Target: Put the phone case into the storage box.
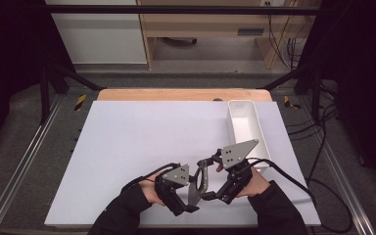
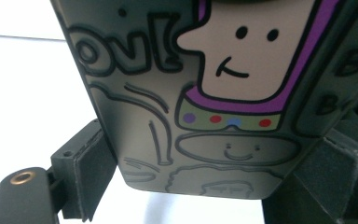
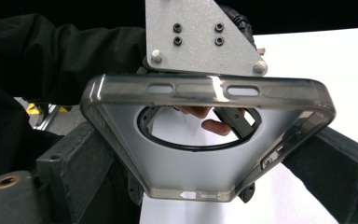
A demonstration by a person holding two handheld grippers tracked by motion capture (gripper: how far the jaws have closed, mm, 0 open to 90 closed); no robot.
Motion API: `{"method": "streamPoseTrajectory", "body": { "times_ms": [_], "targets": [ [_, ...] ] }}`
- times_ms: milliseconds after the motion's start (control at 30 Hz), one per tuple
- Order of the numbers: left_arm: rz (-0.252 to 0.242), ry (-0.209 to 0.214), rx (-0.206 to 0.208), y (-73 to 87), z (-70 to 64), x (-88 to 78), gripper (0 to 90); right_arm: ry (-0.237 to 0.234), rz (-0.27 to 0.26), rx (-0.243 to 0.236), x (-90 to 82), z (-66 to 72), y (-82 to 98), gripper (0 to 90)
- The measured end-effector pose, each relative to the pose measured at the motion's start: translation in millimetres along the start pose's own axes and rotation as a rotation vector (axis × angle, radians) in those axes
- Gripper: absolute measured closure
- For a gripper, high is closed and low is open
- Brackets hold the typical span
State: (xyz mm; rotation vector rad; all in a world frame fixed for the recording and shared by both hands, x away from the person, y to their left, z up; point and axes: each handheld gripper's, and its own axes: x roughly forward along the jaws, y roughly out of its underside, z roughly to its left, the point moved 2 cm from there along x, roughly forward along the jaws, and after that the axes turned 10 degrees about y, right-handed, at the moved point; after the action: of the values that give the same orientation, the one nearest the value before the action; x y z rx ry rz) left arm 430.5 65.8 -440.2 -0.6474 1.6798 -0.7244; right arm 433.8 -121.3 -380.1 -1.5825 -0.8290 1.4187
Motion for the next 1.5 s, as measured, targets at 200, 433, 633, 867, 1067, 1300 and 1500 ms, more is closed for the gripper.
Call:
{"method": "streamPoseTrajectory", "body": {
  "times_ms": [200,433,633,867,1067,1300,1500],
  "targets": [
    [0.005,0.001,0.0,0.4,-0.2,0.9,11.7,-0.001,0.006,-0.009,0.2,0.1,0.4,11.5],
    [0.009,-0.003,0.001,0.5,-0.2,1.2,11.6,0.005,0.013,-0.022,-0.6,0.5,0.8,12.5],
    [0.011,0.0,-0.002,0.8,-0.5,2.7,11.4,0.002,0.022,-0.023,-0.7,1.0,0.8,12.8],
    [0.0,0.006,-0.004,0.3,-1.2,1.3,10.9,0.0,0.018,-0.021,-1.6,1.1,0.3,12.9],
    [-0.02,-0.008,-0.007,0.1,-2.5,-5.1,9.4,0.001,0.021,-0.011,-3.1,0.2,-0.1,12.9],
    [-0.038,-0.051,-0.027,6.2,-3.7,-18.2,7.3,0.019,0.019,-0.004,-7.3,-2.6,-1.7,12.9],
    [-0.081,-0.099,-0.061,16.7,-4.7,-37.2,6.7,0.053,0.005,-0.001,-15.6,-5.3,-5.0,12.9]
  ]
}}
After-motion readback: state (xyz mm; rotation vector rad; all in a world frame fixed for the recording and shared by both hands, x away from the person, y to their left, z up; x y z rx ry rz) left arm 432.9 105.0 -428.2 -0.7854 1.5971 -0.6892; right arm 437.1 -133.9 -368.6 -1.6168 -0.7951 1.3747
